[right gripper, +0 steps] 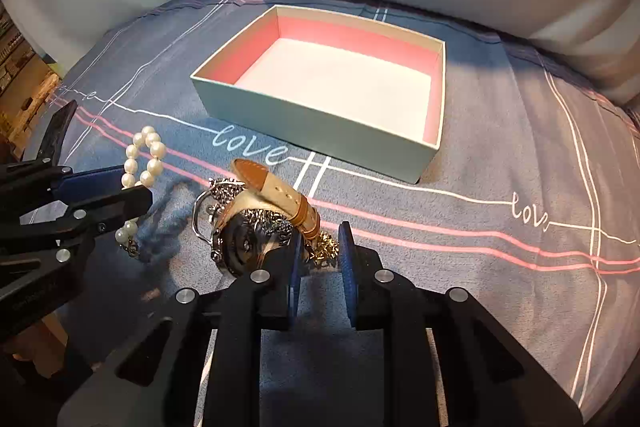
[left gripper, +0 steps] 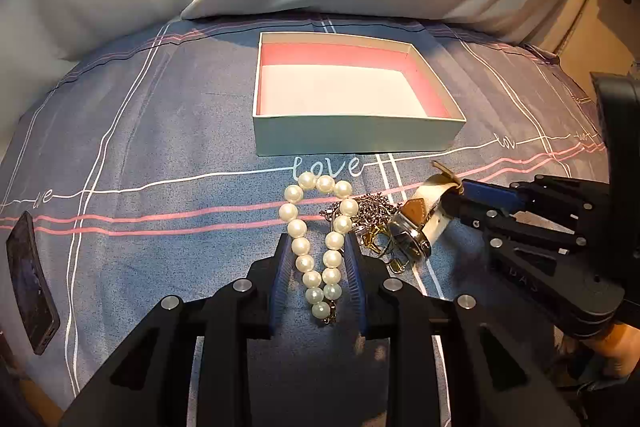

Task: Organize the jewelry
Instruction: 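Grasp the tan watch strap with the right tool while the left tool holds the pearls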

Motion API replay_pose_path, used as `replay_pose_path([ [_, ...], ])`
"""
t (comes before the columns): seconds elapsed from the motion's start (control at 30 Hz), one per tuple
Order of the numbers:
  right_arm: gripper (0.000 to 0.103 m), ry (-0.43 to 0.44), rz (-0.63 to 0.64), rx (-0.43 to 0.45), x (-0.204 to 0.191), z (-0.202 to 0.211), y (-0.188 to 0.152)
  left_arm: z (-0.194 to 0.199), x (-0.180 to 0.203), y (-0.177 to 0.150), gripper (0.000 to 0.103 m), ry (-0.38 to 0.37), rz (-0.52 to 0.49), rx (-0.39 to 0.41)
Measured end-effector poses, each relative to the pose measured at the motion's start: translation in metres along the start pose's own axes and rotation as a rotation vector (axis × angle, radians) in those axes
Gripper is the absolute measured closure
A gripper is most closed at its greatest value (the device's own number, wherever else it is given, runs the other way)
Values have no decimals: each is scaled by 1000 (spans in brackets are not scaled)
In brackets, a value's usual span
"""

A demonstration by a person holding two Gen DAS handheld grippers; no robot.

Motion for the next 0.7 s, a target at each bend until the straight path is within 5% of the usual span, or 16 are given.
replay_pose_path([
  [0.07,98,19,3,18,-3,9,7,1,0,2,77,-2,3,4],
  [0.4,96,16,-5,-15,-4,-1,-2,2,1,7,77,-11,5,11],
  [0.43,93,22,-14,-21,-3,-3,-3,2,1,6,77,-10,5,10],
  [0.5,61,26,-38,-14,-1,-2,-4,2,1,6,77,-8,5,10],
  [0.57,43,39,-45,8,-3,3,-3,2,1,6,77,-7,3,9],
  [0.7,42,63,-70,18,-9,-2,7,1,1,7,77,-4,7,6],
])
Point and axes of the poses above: each gripper's, at about its wrist camera, not at the fingertips, and z roughly against the way its jaws point, x to its right, y to its top, the point moved 8 cm from there along -z, roughly the way its jaws point, and after that the axes turned 1 degree about -y, right-handed, at the moved point
